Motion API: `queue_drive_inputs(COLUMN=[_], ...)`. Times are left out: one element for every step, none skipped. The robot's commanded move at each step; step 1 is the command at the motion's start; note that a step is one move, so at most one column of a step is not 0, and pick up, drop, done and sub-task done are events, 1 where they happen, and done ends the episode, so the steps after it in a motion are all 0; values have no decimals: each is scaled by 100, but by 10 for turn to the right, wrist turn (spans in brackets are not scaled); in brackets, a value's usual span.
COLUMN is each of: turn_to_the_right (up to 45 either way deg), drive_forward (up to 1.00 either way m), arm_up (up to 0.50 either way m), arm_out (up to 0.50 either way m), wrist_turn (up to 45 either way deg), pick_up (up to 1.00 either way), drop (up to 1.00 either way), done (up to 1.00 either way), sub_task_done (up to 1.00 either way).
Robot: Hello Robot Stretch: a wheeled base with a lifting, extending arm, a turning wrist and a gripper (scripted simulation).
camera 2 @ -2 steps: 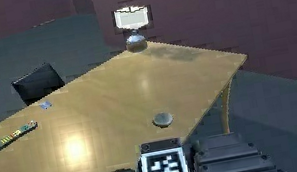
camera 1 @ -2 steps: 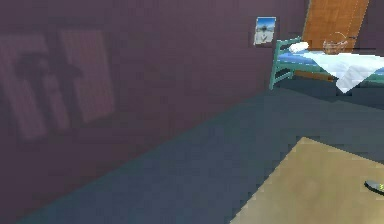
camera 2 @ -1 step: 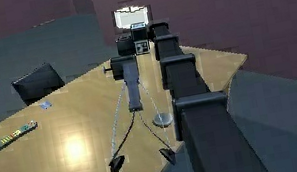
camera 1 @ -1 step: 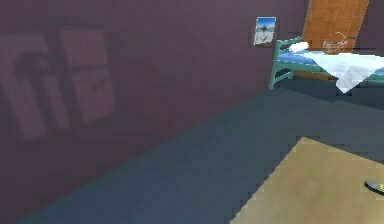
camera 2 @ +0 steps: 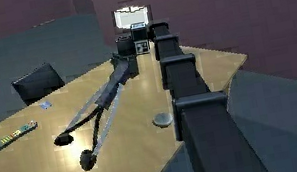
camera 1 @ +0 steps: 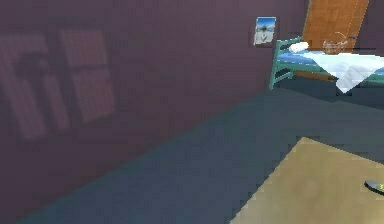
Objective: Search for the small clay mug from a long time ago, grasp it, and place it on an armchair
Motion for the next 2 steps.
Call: queue_drive_inputs(turn_to_the_right=[0, 0], drive_forward=[0, 0], arm_up=[0, 0], arm_out=[0, 0], wrist_turn=[450, 450], pick_up=[0, 0], drop=[0, 0], done=[0, 0], sub_task_done=[0, 0])
